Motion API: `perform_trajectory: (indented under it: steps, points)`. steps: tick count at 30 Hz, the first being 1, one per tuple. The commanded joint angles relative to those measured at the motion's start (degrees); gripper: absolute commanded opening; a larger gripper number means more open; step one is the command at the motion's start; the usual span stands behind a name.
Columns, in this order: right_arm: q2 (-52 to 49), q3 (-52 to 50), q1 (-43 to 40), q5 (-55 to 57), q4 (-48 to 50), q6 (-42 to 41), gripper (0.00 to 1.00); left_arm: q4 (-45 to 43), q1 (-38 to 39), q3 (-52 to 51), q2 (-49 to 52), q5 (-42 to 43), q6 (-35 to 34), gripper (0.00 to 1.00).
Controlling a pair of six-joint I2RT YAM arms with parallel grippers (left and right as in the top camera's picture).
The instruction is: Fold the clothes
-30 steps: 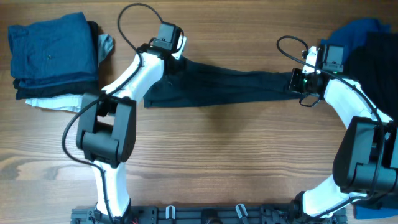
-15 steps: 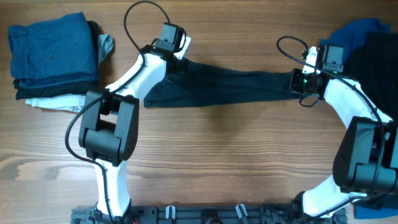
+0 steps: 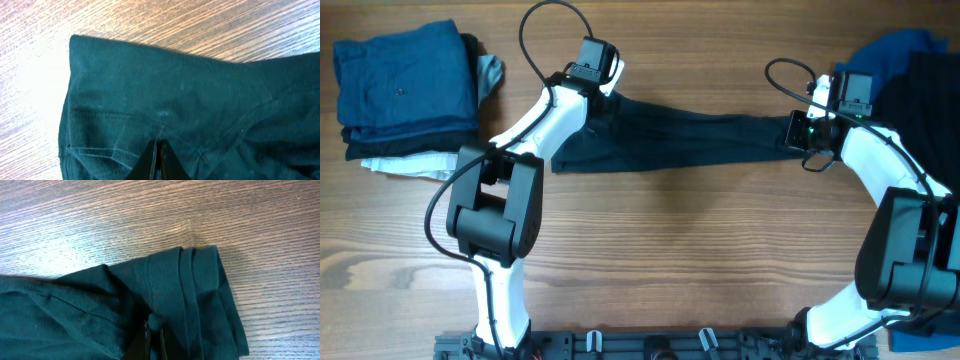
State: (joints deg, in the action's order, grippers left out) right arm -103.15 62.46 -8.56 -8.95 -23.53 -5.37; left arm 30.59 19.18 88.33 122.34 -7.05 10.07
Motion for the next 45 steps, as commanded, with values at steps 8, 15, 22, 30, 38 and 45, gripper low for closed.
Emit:
perform_trajectory:
  steps: [8,15,22,30,38,45]
  points:
    - [1.38,0.85,0.07,1.75,-0.76,-0.63,0.04,9.97,0.15,-0.20,-12.55,-5.62,-2.86,0.04]
    - [1.38,0.85,0.07,3.43,-0.94,-0.59,0.04,21.20,-0.02,-0.20,-12.52,-6.12,-7.65,0.04]
    - [1.38,0.85,0.07,4.11,-0.92,-0.59,0.04,27.15,-0.07,-2.75,-12.39,-2.60,-15.10,0.04]
    - [1.36,0.81,0.07,7.69,0.20,0.94,0.04,27.32,-0.07,-7.78,-12.39,-2.62,-18.08,0.04]
    - [1.25,0.81,0.07,7.69,0.76,0.85,0.17,21.70,-0.07,-10.99,-12.46,-2.89,-18.05,0.04]
    - [1.29,0.92,0.07,11.61,-2.27,0.70,0.46,20.61,-0.07,-5.01,-15.08,-2.71,-18.08,0.04]
